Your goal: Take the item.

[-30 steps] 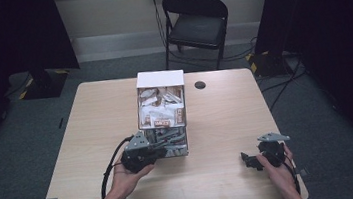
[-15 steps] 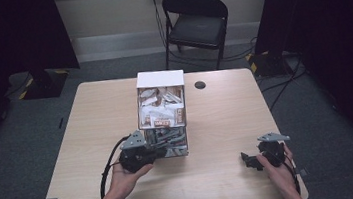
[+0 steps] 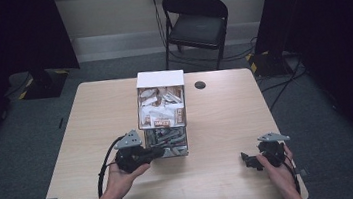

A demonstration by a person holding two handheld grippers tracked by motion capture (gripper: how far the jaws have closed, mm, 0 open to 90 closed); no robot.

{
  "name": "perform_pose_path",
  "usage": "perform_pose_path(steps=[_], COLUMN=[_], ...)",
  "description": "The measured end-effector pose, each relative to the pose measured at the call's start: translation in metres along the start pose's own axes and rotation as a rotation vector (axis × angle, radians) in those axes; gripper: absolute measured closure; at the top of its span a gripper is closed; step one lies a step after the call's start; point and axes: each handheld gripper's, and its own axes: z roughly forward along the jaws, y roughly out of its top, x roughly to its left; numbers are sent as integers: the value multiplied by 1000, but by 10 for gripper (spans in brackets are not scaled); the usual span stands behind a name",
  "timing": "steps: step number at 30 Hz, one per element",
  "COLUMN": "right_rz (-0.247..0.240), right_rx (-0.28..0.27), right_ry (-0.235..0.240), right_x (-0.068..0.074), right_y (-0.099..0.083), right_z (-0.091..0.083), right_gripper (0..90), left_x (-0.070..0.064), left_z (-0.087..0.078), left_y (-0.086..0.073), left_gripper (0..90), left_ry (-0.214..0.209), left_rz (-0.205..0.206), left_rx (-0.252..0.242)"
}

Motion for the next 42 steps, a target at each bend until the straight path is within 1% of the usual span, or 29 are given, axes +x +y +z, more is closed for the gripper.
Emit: perform_pose_path(steps=[3,8,11,20,23,30,32,33,35,36,41,42], right_rz=[0,0,0,-1,0,0,0,-1,-3,-6,-7,-7], right_rx=[0,0,0,-1,0,0,0,0,-1,-1,-1,-1], right_ry=[0,0,0,0,0,0,0,0,2,4,5,5], right_x=[0,0,0,0,0,0,0,0,0,0,0,0], right_y=[0,0,0,0,0,0,0,0,0,0,0,0], right_z=[0,0,0,0,0,0,0,0,0,0,0,0], right_gripper=[0,0,0,0,0,0,0,0,0,0,0,0], left_x=[0,0,-1,-3,-3,-6,-7,-7,-8,-9,-11,-13], left_z=[-2,-7,-7,-14,-17,-19,-19,-19,-17,-16,-17,-20], left_y=[0,1,1,4,6,8,9,9,9,10,14,15], left_gripper=[900,900,900,900,900,900,900,900,900,900,900,900], left_ry=[1,0,2,-5,-9,-18,-14,-25,-19,-12,-22,-20], left_rz=[-2,-3,1,-6,-2,4,4,0,1,7,11,20], left_rx=[-1,-16,-13,-31,-37,-36,-42,-41,-33,-23,-31,-28])
